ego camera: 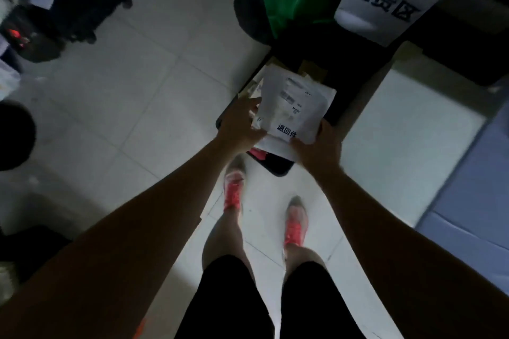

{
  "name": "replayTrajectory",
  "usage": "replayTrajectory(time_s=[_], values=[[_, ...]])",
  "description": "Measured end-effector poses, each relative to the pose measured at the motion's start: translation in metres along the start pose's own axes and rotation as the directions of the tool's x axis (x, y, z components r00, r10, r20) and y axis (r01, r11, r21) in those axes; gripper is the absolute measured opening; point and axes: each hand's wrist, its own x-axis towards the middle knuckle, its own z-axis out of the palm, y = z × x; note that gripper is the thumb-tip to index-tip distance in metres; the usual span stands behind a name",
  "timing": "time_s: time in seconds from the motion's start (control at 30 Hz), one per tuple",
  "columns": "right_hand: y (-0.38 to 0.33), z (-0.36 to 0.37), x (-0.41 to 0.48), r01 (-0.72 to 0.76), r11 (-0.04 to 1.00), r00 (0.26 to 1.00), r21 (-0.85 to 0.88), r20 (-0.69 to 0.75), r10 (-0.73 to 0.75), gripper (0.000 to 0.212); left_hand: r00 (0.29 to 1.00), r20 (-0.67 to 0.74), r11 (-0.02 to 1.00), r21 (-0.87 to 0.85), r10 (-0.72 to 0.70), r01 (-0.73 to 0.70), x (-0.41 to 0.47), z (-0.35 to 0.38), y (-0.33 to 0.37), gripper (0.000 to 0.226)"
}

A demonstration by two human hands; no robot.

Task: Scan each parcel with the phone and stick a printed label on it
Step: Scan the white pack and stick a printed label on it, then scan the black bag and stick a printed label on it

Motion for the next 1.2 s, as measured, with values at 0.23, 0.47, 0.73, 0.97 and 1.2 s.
replayTrajectory(time_s=[0.23,0.47,0.73,0.97,1.2], values=[[0.045,0.069,0.139,-0.176,0.981,0.97,0.079,-0.154,0.186,0.086,0.978,0.184,0.993,0.043,0.097,-0.107,0.146,0.073,-0.056,0.051],[0.088,0.112,0.2,-0.175,0.984,0.974,0.039,-0.142,0.179,0.069,0.982,0.166,0.975,0.188,0.085,-0.116,0.204,0.13,-0.108,0.036],[0.069,0.092,0.168,-0.186,0.955,0.98,-0.231,0.022,0.196,0.075,0.942,0.31,0.893,0.376,0.128,-0.246,0.177,0.087,-0.1,0.06],[-0.052,-0.028,0.047,-0.01,0.929,0.993,-0.371,-0.111,-0.033,0.063,0.843,0.295,0.581,0.621,0.45,-0.527,0.127,-0.022,0.038,0.054],[-0.116,-0.172,-0.079,-0.012,0.827,0.939,-0.563,-0.29,-0.184,0.047,0.699,0.303,0.341,0.705,0.648,-0.621,0.041,-0.109,0.218,0.058]])
